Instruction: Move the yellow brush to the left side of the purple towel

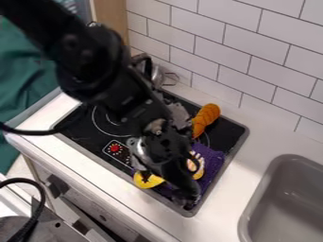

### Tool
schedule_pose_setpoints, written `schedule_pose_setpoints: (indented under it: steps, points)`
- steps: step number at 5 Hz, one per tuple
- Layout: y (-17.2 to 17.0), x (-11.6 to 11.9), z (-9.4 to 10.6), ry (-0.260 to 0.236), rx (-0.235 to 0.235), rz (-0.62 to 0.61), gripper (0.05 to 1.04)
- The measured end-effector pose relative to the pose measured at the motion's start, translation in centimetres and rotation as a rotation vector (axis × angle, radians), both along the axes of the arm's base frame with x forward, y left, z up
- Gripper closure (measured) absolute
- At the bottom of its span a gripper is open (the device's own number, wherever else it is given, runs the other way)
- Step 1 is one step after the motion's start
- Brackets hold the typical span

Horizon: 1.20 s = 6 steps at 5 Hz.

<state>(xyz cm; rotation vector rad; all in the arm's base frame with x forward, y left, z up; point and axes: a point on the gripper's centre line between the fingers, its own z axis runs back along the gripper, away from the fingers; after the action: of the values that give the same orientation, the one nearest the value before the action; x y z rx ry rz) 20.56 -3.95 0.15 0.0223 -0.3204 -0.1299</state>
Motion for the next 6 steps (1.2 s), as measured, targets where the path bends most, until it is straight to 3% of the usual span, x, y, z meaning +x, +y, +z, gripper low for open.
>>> schedule_pose_setpoints:
  steps: [2, 3, 4, 6]
  points:
    - [0.1, 3.7, 1.5, -0.069, -0.012, -0.005, 0.083]
    - [0.0, 4.7, 0.6, -0.041, -0.011, -0.009, 0.082]
    - [0.0, 5.4, -1.3, 0.019, 0.0, -0.023, 0.082]
    - [0.8, 5.9, -3.1, 0.075, 0.015, -0.014, 0.082]
